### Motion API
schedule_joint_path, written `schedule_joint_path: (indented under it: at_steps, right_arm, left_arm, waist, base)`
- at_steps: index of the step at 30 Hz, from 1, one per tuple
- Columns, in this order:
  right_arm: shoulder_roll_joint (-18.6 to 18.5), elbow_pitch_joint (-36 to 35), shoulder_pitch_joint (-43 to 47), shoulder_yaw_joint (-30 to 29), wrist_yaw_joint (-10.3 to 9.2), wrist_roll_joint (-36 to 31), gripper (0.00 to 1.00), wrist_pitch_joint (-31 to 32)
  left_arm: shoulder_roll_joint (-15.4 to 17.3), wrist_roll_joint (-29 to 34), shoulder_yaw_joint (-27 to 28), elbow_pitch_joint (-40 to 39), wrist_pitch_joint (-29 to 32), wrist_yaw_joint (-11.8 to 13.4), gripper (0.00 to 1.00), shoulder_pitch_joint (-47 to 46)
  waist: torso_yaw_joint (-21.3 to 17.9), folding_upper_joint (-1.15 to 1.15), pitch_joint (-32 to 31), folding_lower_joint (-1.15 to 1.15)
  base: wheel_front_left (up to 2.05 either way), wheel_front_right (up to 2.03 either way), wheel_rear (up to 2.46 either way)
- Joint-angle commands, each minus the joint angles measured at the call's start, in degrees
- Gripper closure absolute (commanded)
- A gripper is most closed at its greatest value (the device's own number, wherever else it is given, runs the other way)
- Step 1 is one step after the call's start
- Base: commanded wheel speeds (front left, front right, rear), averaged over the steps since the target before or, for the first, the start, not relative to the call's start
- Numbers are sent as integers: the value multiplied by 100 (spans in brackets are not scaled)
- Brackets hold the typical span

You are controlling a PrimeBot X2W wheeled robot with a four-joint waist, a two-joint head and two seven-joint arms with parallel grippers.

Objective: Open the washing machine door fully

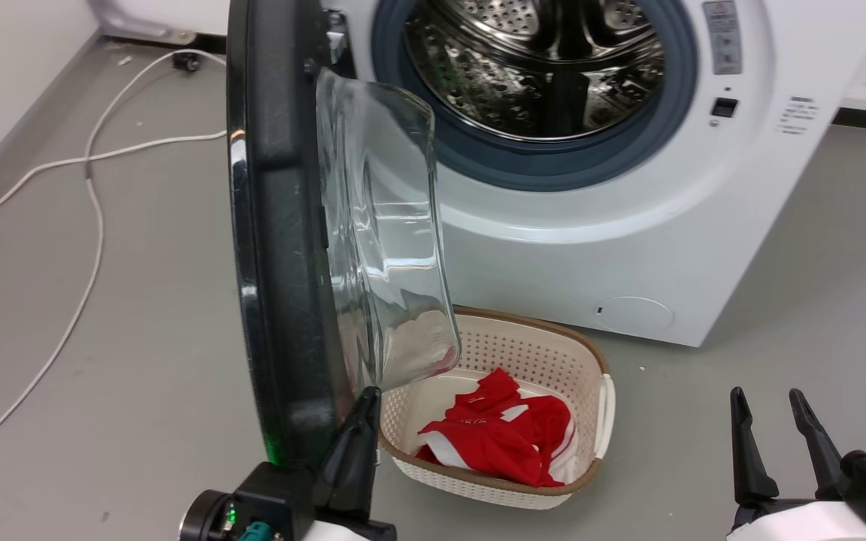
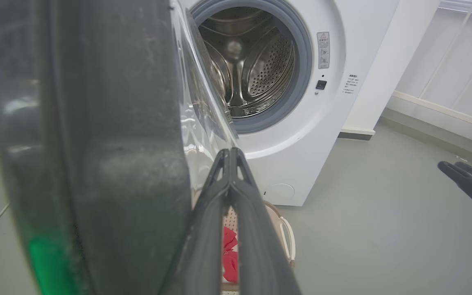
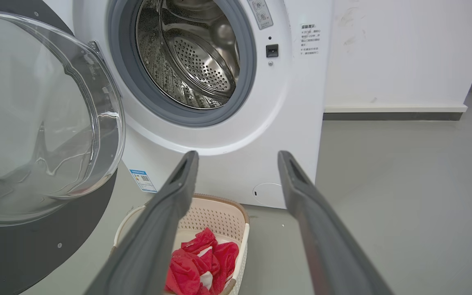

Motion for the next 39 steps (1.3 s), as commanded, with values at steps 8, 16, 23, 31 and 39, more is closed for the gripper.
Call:
schedule_joint_path:
  at_steps: [8,16,23,31,39]
  right_arm:
    - [14,-82,-55,-27,-3,-64,0,60]
    - [14,-144,-93,-27,-4,-59,0,81]
    - [14,-154,-143,-19,-4,-86,0,98]
    - [13,-227,-234,-123,-3,-152,0,160]
    - [13,-288,-323,-190,-4,-211,0,223]
  left_arm:
    - [113,-126,436,29,-175,267,100,165]
    - [305,-337,1016,157,-343,431,100,191]
    - [490,-592,1568,276,-449,478,100,16]
    - [653,-1086,2268,608,-615,349,100,-253]
    - [832,-1534,2908,1295,-865,32,100,-655]
  waist:
    - [517,0,81,0]
    - [673,0,205,0]
    - [640,0,310,0]
    - [593,0,480,0]
    - [589,0,618,0]
  base:
    - [0,0,0]
    - [0,0,0]
    - [0,0,0]
    - [0,0,0]
    - [0,0,0]
